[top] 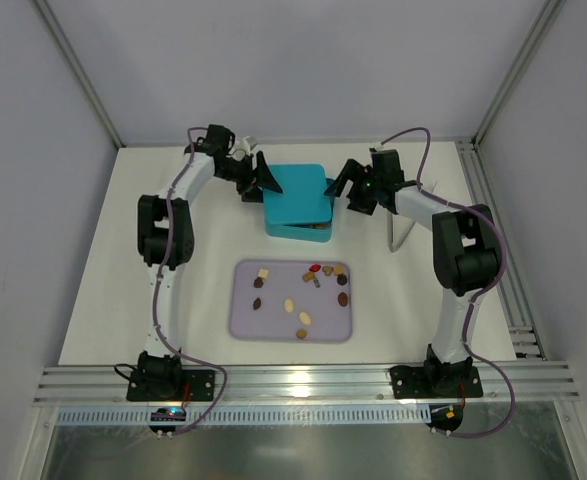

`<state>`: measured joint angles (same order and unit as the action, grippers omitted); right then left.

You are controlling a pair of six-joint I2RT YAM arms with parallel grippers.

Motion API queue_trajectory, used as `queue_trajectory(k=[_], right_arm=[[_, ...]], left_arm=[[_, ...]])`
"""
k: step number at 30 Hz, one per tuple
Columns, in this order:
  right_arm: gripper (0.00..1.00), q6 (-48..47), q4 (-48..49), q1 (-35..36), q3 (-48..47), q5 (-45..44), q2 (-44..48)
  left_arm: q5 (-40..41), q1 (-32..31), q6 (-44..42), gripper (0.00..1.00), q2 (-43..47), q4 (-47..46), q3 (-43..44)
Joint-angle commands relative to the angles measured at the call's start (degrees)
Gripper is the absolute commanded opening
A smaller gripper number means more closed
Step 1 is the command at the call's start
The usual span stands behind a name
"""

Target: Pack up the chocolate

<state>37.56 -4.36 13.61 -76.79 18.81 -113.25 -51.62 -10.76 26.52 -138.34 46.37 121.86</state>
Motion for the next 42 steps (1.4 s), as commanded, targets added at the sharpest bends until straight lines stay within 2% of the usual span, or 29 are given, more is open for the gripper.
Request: queue_trajectory(k=[1, 15, 28, 42], right_arm=[[0.92, -1.09, 1.90, 0.54, -0.90, -0.26, 0.14], [0.91, -2.31, 0.76, 1.51, -2.83, -0.35, -1.00], [0.85, -4.60, -2.93, 3.80, -7.93, -2.90, -3.20], [0.85, -6.62, -5.22, 3.88, -10.74, -3.95, -5.31]], left_arm=[[0.64, 1.01, -0.95, 0.63, 4.66, -0.31, -1.10], [6.69, 1.36, -4.55, 0.62, 4.75, 4.16, -1.46], [16.45, -0.04, -8.42, 0.61, 0.97, 12.25, 8.12], [25.33, -2.42, -6.40, 0.60, -2.46, 10.59, 12.17]])
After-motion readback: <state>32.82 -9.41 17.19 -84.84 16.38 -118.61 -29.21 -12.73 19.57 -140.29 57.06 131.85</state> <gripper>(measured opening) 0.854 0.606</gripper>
